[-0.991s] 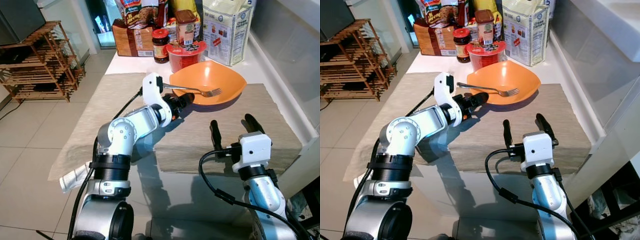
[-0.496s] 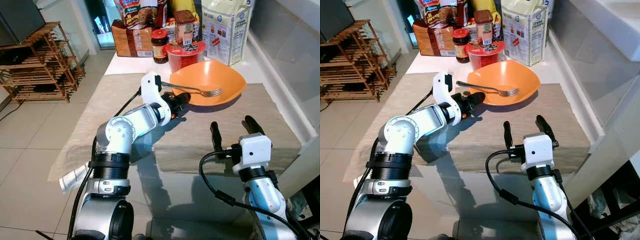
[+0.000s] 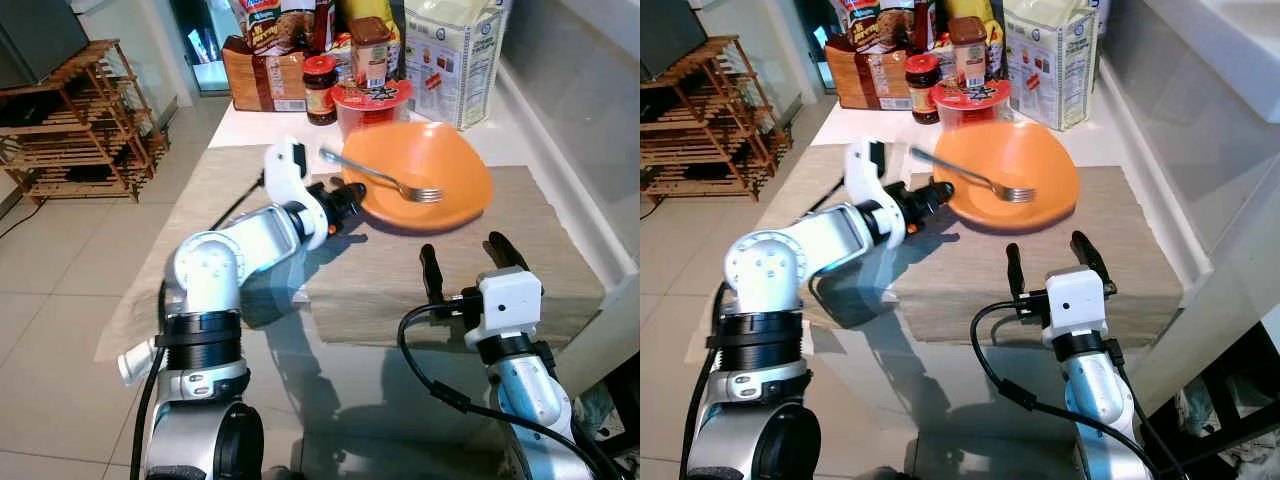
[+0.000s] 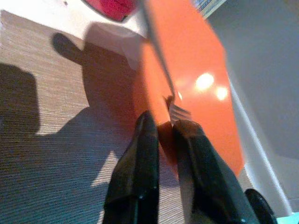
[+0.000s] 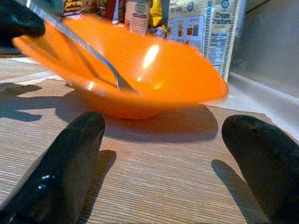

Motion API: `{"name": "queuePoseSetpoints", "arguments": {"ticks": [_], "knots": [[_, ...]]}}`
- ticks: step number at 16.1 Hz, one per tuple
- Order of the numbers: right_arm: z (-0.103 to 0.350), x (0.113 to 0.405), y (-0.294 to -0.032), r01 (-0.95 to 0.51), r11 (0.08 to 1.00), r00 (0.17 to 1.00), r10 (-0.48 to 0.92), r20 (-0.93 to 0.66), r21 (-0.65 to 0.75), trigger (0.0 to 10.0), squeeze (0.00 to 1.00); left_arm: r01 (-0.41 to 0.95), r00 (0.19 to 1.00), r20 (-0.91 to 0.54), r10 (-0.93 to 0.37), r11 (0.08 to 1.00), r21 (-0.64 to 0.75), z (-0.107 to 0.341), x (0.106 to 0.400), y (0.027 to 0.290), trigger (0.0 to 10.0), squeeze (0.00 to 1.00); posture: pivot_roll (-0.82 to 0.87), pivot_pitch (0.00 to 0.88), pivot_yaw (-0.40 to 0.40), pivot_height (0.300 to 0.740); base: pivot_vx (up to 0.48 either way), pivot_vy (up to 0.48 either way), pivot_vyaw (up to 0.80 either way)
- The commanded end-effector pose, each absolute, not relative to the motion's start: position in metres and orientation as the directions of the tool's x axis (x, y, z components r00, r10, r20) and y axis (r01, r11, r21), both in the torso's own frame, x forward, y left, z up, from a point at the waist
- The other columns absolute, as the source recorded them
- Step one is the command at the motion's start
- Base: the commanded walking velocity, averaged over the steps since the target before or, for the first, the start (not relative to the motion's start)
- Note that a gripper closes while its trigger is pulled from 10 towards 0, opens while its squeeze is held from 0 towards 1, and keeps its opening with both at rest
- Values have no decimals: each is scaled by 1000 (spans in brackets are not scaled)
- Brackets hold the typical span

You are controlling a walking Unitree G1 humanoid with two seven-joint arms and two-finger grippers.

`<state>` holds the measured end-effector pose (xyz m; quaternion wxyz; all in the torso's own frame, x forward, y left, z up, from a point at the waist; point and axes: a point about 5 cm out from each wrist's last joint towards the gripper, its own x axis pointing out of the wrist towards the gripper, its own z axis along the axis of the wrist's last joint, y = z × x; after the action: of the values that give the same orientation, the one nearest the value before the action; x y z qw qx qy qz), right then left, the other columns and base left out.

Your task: Setting the table

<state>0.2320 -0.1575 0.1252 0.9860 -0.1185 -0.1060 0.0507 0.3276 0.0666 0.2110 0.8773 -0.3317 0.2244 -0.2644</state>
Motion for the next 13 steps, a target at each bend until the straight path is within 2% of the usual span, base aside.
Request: {"name": "queuePoseSetpoints", "arguments": {"ticks": [1, 13], "knots": [[124, 233, -154, -95, 966, 972, 142, 186, -241, 10000, 0, 306, 773, -220, -595, 654, -692, 215, 326, 72, 0, 0, -200, 0, 123, 722, 0, 0, 0], [123, 233, -156, -121, 959, 971, 168, 171, -255, 10000, 0, 184, 806, -298, -512, 695, -695, 209, 321, 93, 0, 0, -193, 0, 102, 722, 0, 0, 0]]}}
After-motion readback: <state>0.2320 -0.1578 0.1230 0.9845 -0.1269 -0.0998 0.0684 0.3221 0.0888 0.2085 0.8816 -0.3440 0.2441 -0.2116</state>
